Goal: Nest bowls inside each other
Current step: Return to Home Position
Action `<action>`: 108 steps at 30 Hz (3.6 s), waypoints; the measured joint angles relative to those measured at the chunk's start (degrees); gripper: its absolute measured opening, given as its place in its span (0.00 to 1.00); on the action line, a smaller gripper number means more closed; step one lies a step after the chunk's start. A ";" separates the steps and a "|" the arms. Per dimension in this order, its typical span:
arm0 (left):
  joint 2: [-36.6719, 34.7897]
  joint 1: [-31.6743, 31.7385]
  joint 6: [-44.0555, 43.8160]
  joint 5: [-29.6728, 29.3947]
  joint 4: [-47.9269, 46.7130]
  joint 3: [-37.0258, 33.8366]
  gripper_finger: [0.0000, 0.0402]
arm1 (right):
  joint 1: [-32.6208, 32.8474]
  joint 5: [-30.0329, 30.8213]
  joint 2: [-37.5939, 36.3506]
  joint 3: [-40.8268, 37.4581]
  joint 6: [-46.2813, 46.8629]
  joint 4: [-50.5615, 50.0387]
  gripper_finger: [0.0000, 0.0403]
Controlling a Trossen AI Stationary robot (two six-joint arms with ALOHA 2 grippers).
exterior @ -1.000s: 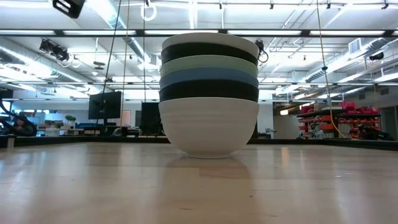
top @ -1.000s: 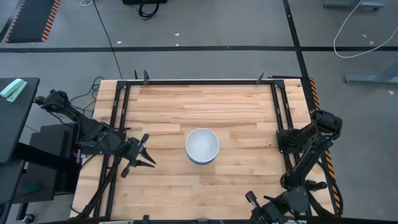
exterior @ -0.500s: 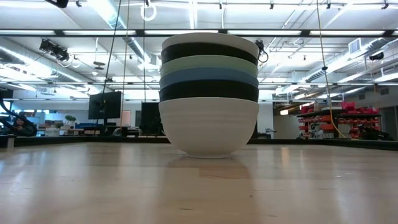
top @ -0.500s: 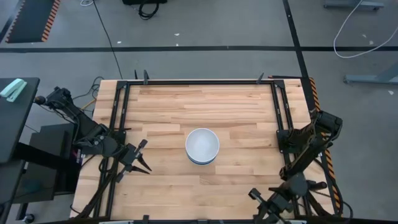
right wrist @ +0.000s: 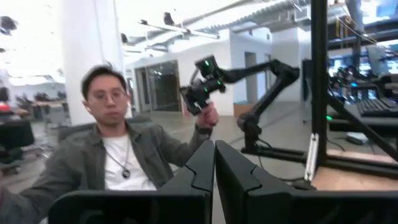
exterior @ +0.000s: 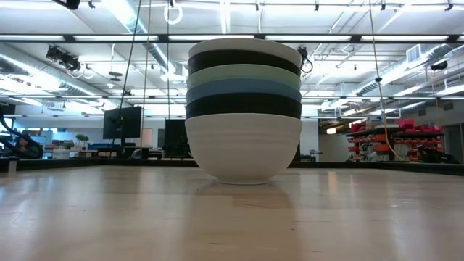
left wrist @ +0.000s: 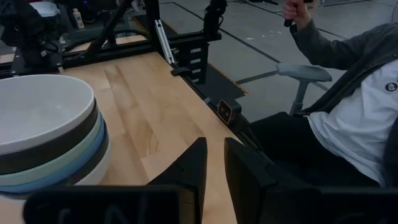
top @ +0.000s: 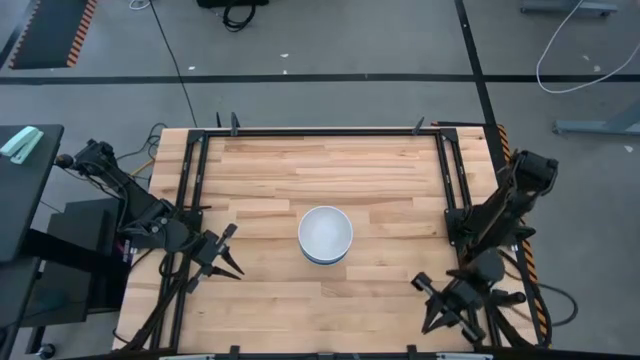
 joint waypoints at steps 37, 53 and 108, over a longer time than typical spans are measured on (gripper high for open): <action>-25.10 22.43 3.42 -2.73 -7.50 0.49 0.18 | -15.31 -26.81 -37.29 -18.60 1.70 -2.14 0.06; -39.94 24.65 5.95 9.52 0.52 -4.00 0.18 | -25.56 -37.51 -42.09 -18.58 6.89 -4.39 0.06; -41.24 24.65 10.13 9.28 24.17 -24.18 0.17 | -52.06 -55.11 -50.11 -18.49 26.13 -4.41 0.06</action>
